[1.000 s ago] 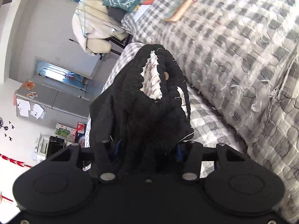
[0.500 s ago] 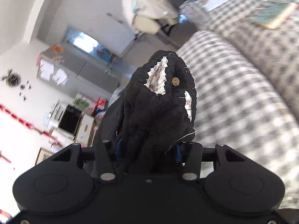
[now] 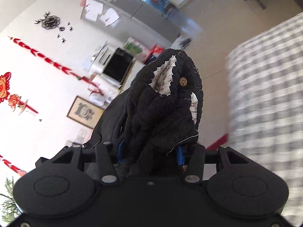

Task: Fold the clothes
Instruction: 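Lift the folded cardigan with both grippers and carry it toward the red chair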

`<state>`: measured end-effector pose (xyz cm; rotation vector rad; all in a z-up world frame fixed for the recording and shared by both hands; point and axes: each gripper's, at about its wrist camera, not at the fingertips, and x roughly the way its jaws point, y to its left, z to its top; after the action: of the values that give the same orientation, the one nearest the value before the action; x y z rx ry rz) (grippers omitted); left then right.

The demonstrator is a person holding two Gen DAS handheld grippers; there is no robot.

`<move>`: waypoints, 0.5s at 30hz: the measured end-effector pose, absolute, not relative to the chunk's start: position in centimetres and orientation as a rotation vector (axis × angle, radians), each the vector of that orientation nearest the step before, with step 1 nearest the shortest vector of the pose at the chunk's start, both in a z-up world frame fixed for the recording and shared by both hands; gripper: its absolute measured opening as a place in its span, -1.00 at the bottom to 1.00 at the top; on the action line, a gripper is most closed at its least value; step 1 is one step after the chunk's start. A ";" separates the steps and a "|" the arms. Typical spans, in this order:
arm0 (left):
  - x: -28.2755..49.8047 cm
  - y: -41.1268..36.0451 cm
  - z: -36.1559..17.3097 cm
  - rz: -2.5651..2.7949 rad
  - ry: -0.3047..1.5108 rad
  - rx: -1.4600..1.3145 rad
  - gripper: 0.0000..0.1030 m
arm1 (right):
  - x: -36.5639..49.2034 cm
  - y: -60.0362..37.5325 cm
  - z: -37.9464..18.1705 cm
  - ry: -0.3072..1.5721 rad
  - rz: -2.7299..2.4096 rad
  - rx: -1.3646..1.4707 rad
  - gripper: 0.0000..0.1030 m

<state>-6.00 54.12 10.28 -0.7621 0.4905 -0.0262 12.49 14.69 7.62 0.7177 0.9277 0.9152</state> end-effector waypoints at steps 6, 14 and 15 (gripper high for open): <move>-6.6 66.6 12.7 0.080 0.516 -0.712 -0.16 | 13.7 25.7 7.4 0.975 0.969 0.749 -0.01; -3.2 74.3 7.1 0.143 0.595 -0.749 -0.11 | 13.5 34.9 2.5 0.998 0.900 0.769 -0.01; -2.5 74.6 6.3 0.154 0.598 -0.756 -0.06 | 13.5 35.2 1.8 0.992 0.881 0.764 -0.01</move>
<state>-2.47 74.56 6.26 -0.7562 0.5985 0.1536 13.46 35.23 1.76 0.7644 0.9920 0.8814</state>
